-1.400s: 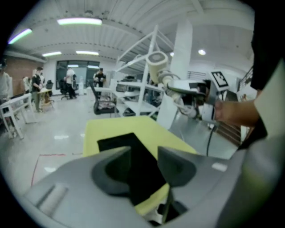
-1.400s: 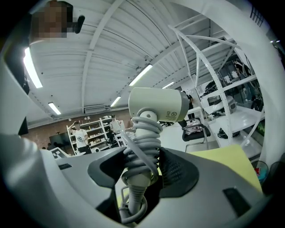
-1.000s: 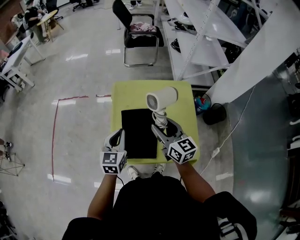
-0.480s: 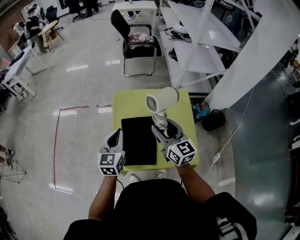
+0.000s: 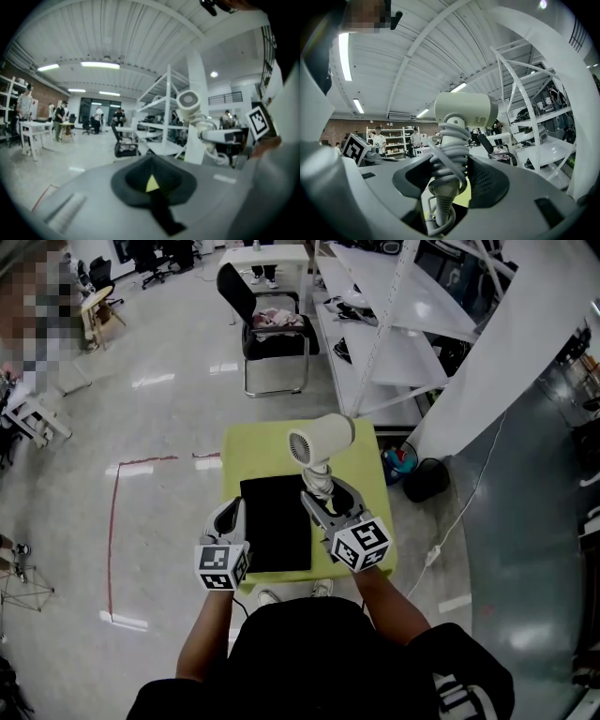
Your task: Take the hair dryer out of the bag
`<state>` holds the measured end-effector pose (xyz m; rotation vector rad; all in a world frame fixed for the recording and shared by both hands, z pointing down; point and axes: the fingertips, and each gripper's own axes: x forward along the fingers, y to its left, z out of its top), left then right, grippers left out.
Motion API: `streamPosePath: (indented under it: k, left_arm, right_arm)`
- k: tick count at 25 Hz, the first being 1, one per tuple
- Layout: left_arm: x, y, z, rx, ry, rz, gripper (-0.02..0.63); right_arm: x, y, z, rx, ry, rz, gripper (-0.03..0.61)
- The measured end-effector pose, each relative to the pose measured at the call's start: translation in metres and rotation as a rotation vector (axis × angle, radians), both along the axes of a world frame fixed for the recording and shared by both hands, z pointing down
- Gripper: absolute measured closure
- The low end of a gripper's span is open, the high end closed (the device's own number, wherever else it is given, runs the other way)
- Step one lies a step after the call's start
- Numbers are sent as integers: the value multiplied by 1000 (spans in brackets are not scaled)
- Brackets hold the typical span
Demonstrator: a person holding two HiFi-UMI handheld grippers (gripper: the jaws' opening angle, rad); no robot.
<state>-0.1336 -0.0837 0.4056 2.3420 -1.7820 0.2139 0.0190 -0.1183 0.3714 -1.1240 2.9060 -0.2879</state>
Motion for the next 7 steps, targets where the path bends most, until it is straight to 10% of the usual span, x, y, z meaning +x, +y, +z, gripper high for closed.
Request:
streamPosePath:
  k: [7]
  left_arm:
    - [4, -1, -3, 1, 14, 17, 606]
  right_arm:
    - [0, -1, 1, -3, 2, -2, 356]
